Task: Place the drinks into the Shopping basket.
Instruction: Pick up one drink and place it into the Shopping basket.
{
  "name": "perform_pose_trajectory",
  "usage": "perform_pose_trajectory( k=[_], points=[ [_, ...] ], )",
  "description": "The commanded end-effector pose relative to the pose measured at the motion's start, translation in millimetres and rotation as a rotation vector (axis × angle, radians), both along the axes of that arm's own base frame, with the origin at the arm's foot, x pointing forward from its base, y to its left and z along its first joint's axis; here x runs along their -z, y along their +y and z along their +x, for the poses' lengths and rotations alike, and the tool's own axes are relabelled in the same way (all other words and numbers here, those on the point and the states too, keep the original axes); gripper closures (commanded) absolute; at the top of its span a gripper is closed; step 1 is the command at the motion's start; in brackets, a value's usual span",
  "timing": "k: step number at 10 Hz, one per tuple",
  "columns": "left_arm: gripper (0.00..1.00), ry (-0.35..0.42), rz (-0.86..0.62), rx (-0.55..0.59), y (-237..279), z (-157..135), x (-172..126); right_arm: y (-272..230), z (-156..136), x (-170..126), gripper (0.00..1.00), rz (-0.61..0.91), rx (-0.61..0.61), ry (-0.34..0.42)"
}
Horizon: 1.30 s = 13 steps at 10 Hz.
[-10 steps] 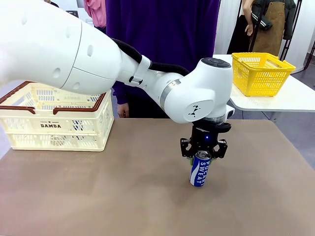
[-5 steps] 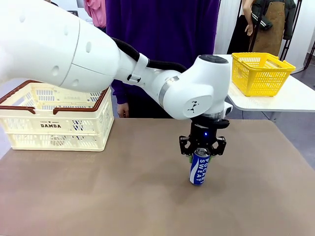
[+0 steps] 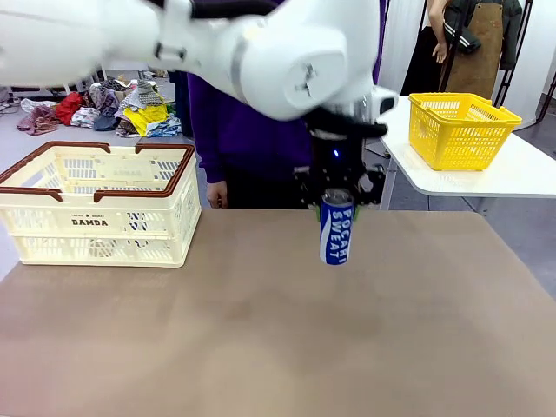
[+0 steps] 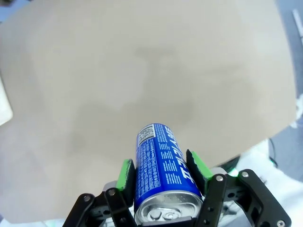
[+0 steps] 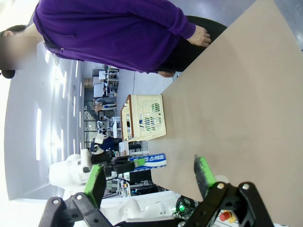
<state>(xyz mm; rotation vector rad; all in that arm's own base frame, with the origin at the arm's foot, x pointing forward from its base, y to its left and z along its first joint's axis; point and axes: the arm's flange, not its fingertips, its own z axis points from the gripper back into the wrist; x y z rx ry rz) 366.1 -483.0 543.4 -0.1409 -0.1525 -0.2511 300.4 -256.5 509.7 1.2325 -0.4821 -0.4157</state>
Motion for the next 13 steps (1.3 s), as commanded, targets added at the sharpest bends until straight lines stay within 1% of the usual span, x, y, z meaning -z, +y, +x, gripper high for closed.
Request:
perform_pose_trajectory(
  k=[1, 2, 3, 6, 7, 8, 9, 10, 11, 12, 13],
  points=[
    [1.0, 0.045, -0.036, -0.007, 30.7, 1.8, -5.1, -0.8, 0.8, -1.2, 0.0, 0.003, -0.006, -0.029],
    [1.0, 0.043, -0.027, -0.111, 33.2, -0.4, -2.4, -0.8, 0.8, -1.2, 0.0, 0.003, -0.006, -0.029],
    [1.0, 0.013, -0.016, 0.011, 13.3, 0.8, -13.8, -0.8, 0.8, -1.2, 0.0, 0.003, -0.006, -0.029],
    [1.0, 0.013, -0.016, 0.011, 13.3, 0.8, -13.8, -0.8, 0.8, -1.2, 0.0, 0.003, -0.006, -0.029],
    [1.0, 0.034, -0.015, -0.001, 14.7, 0.5, -7.7, -0.8, 0.8, -1.2, 0.0, 0.003, -0.006, -0.029],
    [1.0, -0.085, -0.04, -0.037, 17.2, 8.7, -14.4, -0.8, 0.8, -1.2, 0.0, 0.003, -0.006, -0.029],
    [1.0, -0.145, -0.122, -0.124, 38.8, 37.9, -36.1, -0.8, 0.8, -1.2, 0.0, 0.003, -0.006, -0.029],
    [1.0, -0.219, -0.17, -0.219, 70.0, 69.5, -60.2, -0.8, 0.8, -1.2, 0.0, 0.003, -0.006, -0.029],
    [1.0, -0.243, -0.218, -0.2, 100.4, 94.9, -80.1, -0.8, 0.8, -1.2, 0.0, 0.003, -0.006, -0.029],
    [1.0, -0.297, -0.216, -0.229, 136.7, 123.3, -97.0, -0.8, 0.8, -1.2, 0.0, 0.003, -0.006, -0.029],
    [1.0, -0.291, -0.218, -0.239, 170.4, 142.7, -109.2, -0.8, 0.8, -1.2, 0.0, 0.003, -0.006, -0.029]
  ],
)
